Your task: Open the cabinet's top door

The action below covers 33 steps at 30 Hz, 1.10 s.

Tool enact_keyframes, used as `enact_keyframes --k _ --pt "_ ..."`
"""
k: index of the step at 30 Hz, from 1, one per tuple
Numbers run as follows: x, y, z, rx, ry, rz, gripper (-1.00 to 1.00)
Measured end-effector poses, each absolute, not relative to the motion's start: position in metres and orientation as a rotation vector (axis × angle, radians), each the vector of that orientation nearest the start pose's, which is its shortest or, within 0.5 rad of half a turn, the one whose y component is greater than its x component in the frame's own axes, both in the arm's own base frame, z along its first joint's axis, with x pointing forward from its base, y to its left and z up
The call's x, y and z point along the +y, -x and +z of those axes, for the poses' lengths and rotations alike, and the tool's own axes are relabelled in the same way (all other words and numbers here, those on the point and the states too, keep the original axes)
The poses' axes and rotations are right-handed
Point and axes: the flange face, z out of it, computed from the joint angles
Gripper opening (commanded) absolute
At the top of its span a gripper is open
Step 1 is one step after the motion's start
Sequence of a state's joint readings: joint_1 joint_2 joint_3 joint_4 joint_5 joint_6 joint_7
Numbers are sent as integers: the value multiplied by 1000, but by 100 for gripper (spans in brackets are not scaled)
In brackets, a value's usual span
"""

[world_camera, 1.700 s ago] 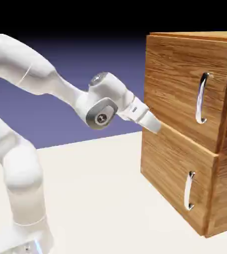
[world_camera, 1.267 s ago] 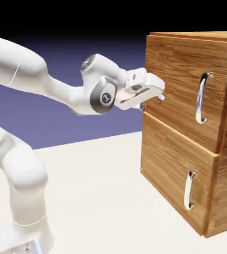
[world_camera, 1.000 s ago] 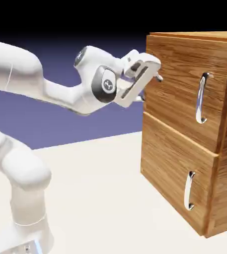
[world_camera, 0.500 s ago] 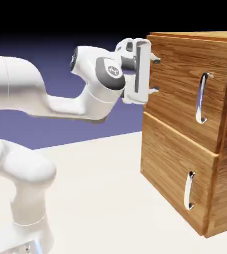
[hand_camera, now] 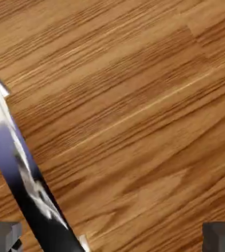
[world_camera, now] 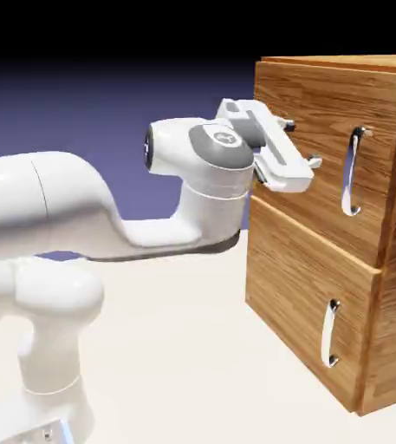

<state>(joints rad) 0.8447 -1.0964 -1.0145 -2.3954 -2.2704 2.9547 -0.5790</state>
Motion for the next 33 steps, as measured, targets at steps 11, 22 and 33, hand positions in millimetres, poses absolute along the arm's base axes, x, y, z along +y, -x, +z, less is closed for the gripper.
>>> enact_keyframes --k 11,22,33 --pt "-155 -417 528 1498 -584 649 0" --pt "-133 -394 528 1448 -674 547 -100" --pt "-74 -299 528 1336 -845 347 -100"
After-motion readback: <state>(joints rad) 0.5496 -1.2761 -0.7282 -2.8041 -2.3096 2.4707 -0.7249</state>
